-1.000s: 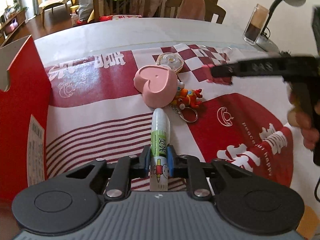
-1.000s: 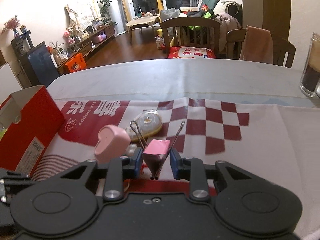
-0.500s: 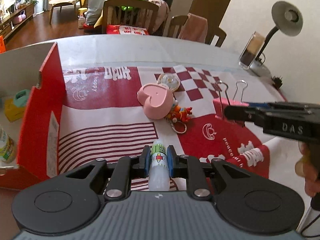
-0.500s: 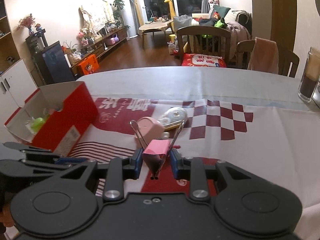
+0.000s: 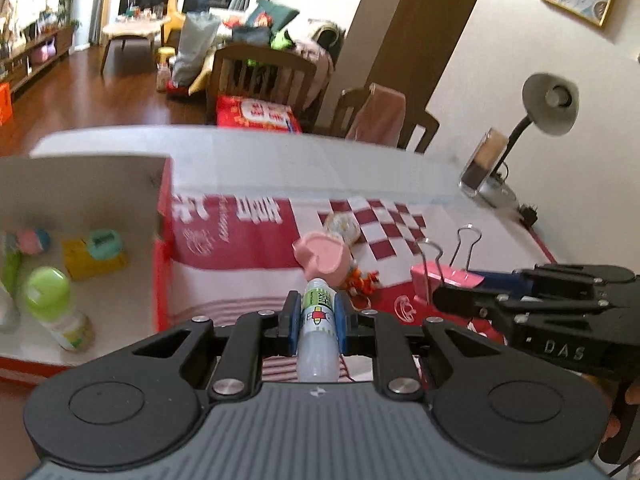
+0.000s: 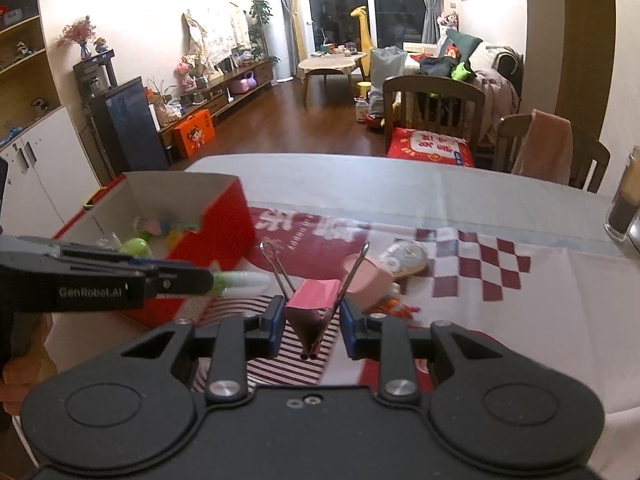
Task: Organize rigid objects
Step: 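Lift the marker and binder clip and carry them into the cardboard box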
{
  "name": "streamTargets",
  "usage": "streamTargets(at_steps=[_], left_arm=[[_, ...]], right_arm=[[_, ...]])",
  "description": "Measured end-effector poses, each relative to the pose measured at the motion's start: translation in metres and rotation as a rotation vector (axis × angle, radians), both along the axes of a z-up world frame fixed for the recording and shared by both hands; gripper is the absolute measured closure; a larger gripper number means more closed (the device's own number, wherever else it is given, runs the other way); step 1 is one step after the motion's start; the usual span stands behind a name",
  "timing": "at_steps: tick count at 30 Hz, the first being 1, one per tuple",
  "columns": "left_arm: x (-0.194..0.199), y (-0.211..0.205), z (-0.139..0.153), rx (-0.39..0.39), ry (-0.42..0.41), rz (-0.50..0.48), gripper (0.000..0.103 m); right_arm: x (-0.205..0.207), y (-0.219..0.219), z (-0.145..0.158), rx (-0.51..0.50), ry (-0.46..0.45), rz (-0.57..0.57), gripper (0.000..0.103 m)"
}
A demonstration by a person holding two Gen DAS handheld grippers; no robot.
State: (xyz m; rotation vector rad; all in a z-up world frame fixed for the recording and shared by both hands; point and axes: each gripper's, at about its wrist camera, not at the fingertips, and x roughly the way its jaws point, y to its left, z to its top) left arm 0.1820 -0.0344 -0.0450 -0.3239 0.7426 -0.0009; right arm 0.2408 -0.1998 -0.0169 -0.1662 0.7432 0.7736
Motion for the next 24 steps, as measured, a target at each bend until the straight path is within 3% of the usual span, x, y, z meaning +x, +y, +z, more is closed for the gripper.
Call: streamTargets(at_steps=[11, 24], left_arm=[[-0.039, 0.074, 0.034, 0.037, -0.065, 0.052, 0.086], [-0.068, 0.162, 0.041, 0.1, -0.072, 0.112, 0.086]], right_arm=[[-0.031, 0.072, 0.022, 0.026, -0.054, 0.047, 0.075], [-0.04, 0.16, 0.015, -0.02, -0.05, 0.095, 0.075]])
